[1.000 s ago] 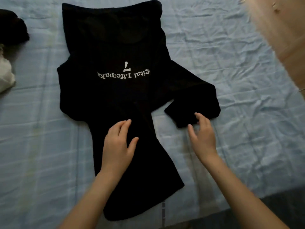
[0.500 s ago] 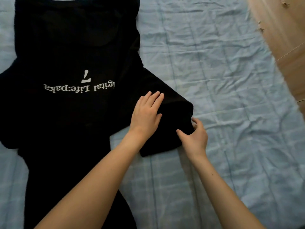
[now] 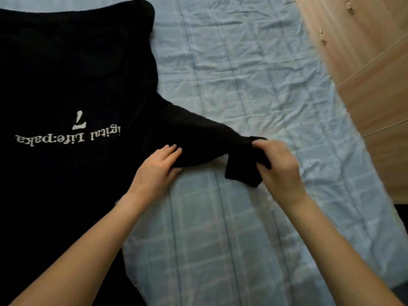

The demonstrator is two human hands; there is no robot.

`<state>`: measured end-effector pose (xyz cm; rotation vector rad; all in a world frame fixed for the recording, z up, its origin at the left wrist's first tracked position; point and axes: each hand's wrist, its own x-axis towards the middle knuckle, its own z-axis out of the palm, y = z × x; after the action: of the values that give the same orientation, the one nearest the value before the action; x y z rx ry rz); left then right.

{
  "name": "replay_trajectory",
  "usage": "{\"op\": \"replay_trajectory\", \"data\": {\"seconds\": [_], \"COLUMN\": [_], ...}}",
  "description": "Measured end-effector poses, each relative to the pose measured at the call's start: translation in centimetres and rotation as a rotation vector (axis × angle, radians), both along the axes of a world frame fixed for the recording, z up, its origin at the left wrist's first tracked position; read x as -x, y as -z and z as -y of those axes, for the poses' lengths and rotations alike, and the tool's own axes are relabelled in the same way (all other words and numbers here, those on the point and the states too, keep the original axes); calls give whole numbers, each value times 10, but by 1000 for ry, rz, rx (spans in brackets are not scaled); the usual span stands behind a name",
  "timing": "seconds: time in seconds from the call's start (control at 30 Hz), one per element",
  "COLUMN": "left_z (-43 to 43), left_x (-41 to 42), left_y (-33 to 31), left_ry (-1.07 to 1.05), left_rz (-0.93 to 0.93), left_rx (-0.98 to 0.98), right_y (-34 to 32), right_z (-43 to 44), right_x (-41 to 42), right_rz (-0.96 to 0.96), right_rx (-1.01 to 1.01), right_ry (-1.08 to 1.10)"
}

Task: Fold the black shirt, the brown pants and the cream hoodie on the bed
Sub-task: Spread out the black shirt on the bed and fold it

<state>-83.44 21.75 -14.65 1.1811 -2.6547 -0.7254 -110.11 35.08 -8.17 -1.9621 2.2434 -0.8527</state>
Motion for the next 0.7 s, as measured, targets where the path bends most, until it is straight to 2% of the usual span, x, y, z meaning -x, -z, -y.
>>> {"op": "replay_trajectory", "data": {"seconds": [0.07,0.1,0.13,0.2,0.23,0.3,0.33,0.4,0.47,0.53,0.57,0.63,0.7], "left_z": [-5,-7,-8,-9,-8,-4,-2,3,7,7,6,5,5], "left_x": [1,4,8,22,33,59,73,100,121,133,136,139,141], "left_y": [1,2,1,-2,-5,-12,-14,-14,-9,-4,-2,-4,-8], "left_ry": [52,72,91,124,137,152,154,157,169,183,187,187,177], "left_rz": [52,53,46,39,38,37,38,54,107,165,177,142,62], "left_rx": [-26,-20,5,86,122,156,163,171,164,134,121,107,113], "right_y": [18,25,32,35,34,34,34,33,40,45,44,32,14], "right_z": [-14,-22,-29,-31,-27,-9,4,36,63,77,80,75,55], "right_x": [-7,-9,-10,-12,-10,1,8,19,29,33,34,39,46], "right_rz": [145,212,302,533,578,460,394,406,431,374,370,451,534], "right_rx": [-287,-363,-356,-174,-71,60,59,-80,-332,-566,-568,-359,25], "right_ry": [-2,10,43,221,327,471,496,525,518,489,491,546,654]}}
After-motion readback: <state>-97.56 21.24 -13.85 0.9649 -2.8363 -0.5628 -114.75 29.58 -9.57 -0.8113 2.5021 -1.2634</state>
